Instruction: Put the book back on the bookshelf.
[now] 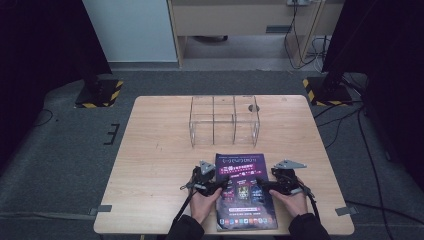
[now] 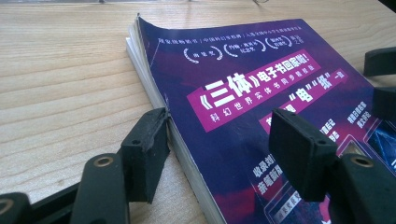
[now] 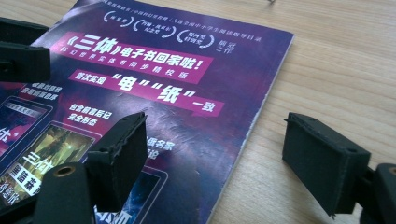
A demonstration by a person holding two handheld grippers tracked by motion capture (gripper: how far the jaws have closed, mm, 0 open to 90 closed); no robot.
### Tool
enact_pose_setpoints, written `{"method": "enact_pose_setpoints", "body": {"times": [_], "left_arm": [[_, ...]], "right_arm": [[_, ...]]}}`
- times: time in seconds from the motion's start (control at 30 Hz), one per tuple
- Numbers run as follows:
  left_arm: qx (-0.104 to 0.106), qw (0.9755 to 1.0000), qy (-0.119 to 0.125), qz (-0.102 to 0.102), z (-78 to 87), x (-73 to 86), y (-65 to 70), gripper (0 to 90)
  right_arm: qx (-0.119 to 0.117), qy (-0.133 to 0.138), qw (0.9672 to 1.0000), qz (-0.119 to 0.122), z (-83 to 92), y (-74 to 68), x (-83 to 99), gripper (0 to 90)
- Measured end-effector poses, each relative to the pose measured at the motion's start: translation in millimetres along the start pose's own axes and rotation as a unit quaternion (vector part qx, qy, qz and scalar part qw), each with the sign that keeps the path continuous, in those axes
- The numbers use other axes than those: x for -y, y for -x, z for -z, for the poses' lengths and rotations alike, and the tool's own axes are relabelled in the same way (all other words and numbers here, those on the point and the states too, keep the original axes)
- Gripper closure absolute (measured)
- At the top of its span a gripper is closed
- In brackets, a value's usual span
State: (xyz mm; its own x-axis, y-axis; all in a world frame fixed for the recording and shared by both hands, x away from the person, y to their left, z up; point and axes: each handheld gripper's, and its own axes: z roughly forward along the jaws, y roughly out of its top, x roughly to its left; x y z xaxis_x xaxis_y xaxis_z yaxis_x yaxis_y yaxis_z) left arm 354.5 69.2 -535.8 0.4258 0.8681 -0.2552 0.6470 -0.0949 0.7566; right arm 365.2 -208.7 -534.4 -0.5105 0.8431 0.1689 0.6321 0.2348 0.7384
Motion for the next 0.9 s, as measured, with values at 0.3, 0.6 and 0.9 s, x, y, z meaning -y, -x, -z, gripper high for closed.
{"method": "enact_pose_setpoints", "body": {"times": [0.3,0.6,0.9], "left_arm": [[0.001,0.9999,0.002,0.011,-2.3,-2.0,-1.2,35.4],[0.005,0.9994,0.01,0.034,-0.9,-0.7,-4.6,42.7],[0.03,0.998,0.034,0.045,7.7,5.4,-7.0,46.6]], "right_arm": [[-0.006,0.005,1.0,0.004,-2.1,-5.2,0.5,25.0],[-0.007,0.01,0.9999,0.006,-4.2,-10.0,1.1,26.1],[-0.003,0.014,0.9999,0.005,-4.7,-9.3,1.4,26.9]]}}
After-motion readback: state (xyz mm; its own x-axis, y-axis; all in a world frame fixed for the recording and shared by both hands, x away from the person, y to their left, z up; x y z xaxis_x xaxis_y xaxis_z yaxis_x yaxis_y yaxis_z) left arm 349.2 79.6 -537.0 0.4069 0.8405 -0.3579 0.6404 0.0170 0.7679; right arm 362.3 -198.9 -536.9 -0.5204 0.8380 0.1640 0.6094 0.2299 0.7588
